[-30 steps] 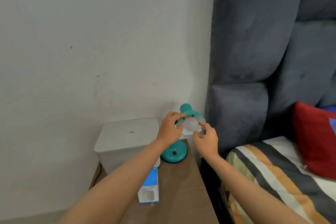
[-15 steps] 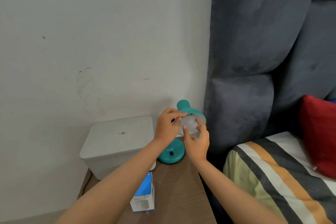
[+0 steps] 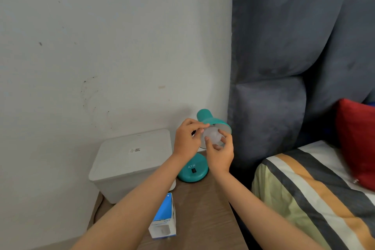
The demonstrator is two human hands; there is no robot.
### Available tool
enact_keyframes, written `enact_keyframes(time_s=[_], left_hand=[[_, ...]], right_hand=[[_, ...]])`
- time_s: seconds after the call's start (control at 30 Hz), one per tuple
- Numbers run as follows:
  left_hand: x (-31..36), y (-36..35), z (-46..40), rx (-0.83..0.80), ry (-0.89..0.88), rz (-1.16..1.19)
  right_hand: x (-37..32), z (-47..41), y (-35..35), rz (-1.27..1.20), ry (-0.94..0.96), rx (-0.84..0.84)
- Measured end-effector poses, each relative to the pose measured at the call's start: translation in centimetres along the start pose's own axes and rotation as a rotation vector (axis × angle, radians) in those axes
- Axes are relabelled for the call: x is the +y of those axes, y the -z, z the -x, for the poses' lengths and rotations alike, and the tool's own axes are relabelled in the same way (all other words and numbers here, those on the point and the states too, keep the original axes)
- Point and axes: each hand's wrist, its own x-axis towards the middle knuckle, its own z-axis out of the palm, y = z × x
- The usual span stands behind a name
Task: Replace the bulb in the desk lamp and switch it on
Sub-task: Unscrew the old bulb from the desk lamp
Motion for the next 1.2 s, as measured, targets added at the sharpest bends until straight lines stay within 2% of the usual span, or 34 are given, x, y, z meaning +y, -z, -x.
enact_keyframes(time_s=[0.27,0.43,0.73,0.9,1.1,1.2], left_hand=[[0.2,0.2,0.0,-0.010,0.034,0.006],[0.3,0.2,0.1,-0.027,0.026,0.022],[0.0,0.1,0.1,-0.035,0.037,0.037],[-0.1,0.1,0.1,-0.029,0.046,0.038],[0.0,0.2,0.0,-0.039,0.059,0.043],[0.0,0.3,-0.1,-0.050,0.069,0.040]], right_hand=[[0.2,0.4,-0.3,0.053,0.066,0.027],[0.6,0.2,0.1,0.226,0.254,-0.013],[0.1,0.5,-0.1,0.023,0.052,0.034],[-0.2,0.3,-0.3,0.066,0.038,0.020],[0.7,0.8,-0.3,0.115,0.123,-0.009],[0.5,1.0,-0.2,0.065,0.097,0.016]])
